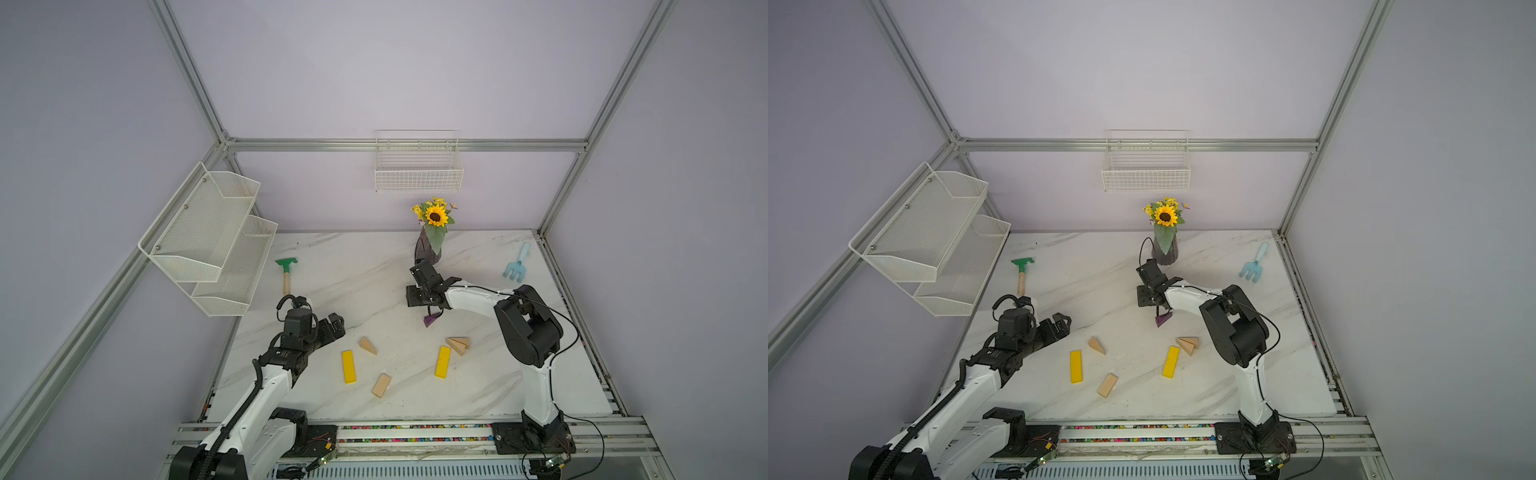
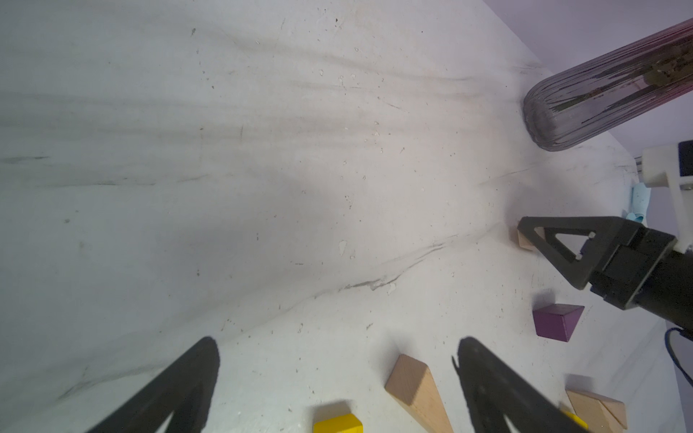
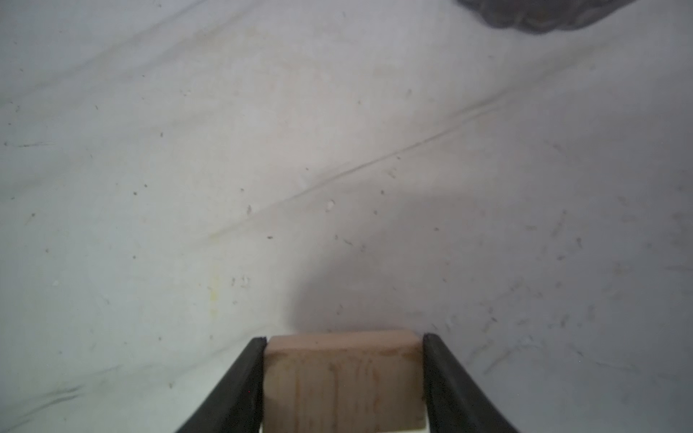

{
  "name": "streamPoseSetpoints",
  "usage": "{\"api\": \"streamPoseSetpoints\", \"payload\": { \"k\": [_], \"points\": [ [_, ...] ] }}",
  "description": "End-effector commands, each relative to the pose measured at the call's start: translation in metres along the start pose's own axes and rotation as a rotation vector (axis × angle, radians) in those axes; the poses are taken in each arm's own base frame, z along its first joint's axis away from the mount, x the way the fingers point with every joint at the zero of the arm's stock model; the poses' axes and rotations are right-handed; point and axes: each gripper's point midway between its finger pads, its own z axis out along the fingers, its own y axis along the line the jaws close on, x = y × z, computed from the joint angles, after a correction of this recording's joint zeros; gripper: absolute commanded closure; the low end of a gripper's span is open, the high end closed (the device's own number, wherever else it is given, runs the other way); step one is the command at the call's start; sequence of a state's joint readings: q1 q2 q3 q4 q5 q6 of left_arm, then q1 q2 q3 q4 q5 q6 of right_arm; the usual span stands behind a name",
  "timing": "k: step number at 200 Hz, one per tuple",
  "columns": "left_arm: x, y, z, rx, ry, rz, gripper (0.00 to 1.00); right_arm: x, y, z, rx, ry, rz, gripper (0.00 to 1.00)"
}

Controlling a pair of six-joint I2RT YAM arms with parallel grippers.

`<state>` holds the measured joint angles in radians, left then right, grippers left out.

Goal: Assemble a small pinwheel with building blocks
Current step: Place the building block at the center of the board.

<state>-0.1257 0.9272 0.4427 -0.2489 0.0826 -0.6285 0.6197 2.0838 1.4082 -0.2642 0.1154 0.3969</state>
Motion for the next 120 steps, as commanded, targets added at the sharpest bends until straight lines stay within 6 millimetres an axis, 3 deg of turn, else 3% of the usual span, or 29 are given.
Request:
{"api": "streamPoseSetpoints", "payload": {
  "k": [1, 45, 91, 120],
  "points": [
    [-0.006, -0.008, -0.003, 0.034, -0.03, -0.006, 0.0, 0.036, 0.007, 0.018, 0.017, 0.127, -0.018, 0.5],
    [-0.006, -0.007, -0.001, 0.026, -0.024, -0.012, 0.0, 0.017, 0.018, -0.005, -0.032, 0.064, -0.003, 0.24],
    [-0.017, 0.002, -0.001, -0.068, -0.027, -0.05, 0.0, -0.027, 0.042, -0.066, -0.114, -0.06, -0.016, 0.08],
    [-0.035, 0.013, -0.01, -0.18, -0.065, -0.038, 0.0, -0.008, 0.075, -0.096, -0.16, -0.094, -0.124, 0.03]
  ]
}}
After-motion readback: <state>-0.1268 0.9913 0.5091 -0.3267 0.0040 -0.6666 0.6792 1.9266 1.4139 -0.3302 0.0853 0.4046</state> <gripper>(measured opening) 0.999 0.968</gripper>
